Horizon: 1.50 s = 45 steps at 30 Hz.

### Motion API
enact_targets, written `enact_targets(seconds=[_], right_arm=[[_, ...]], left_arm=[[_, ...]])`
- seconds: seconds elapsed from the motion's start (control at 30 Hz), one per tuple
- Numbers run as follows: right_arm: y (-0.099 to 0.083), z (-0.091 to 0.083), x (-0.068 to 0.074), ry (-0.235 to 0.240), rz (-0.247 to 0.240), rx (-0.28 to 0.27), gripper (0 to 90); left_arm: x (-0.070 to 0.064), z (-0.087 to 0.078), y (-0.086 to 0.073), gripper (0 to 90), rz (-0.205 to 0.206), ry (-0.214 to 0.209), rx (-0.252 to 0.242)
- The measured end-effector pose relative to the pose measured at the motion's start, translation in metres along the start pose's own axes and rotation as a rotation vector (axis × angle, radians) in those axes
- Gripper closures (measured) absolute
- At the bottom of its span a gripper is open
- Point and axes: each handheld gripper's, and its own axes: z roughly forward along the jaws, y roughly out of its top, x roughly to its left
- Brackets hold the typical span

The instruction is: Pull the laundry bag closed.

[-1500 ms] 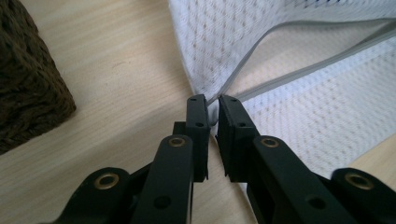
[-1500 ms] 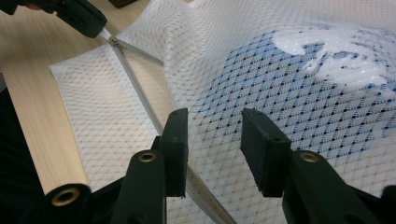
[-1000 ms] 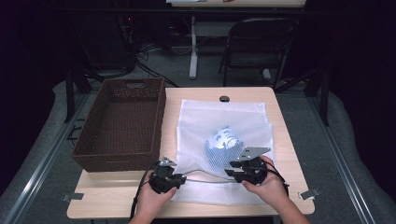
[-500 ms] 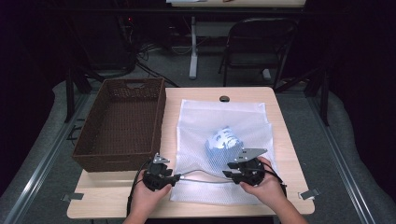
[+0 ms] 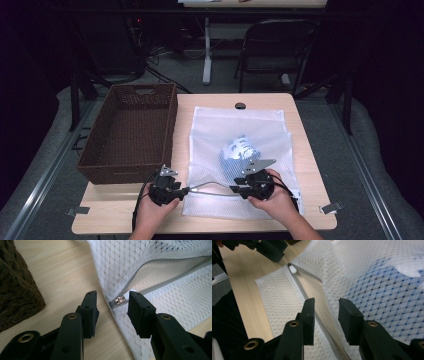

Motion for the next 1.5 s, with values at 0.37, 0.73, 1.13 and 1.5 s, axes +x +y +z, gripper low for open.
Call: enact_targets(seconds=[0.37, 0.73, 1.13, 1.5], right_arm=[[0.014, 0.026, 0.008, 0.039, -0.003, 0.049, 68.2], [0.022, 0.056, 0.02, 0.072, -0.04, 0.078, 69.3], [0.021, 0.069, 0.026, 0.084, -0.051, 0.082, 69.3], [0.025, 0.077, 0.03, 0.088, -0.062, 0.088, 71.8]], left_arm=[[0.004, -0.007, 0.0, 61.6, 0.006, 0.016, -0.01], [0.007, -0.011, 0.001, 63.2, -0.003, 0.006, -0.022], [0.007, -0.006, 0.0, 63.2, 0.001, -0.003, -0.004], [-0.005, 0.0, -0.004, 62.2, 0.022, -0.006, 0.035]])
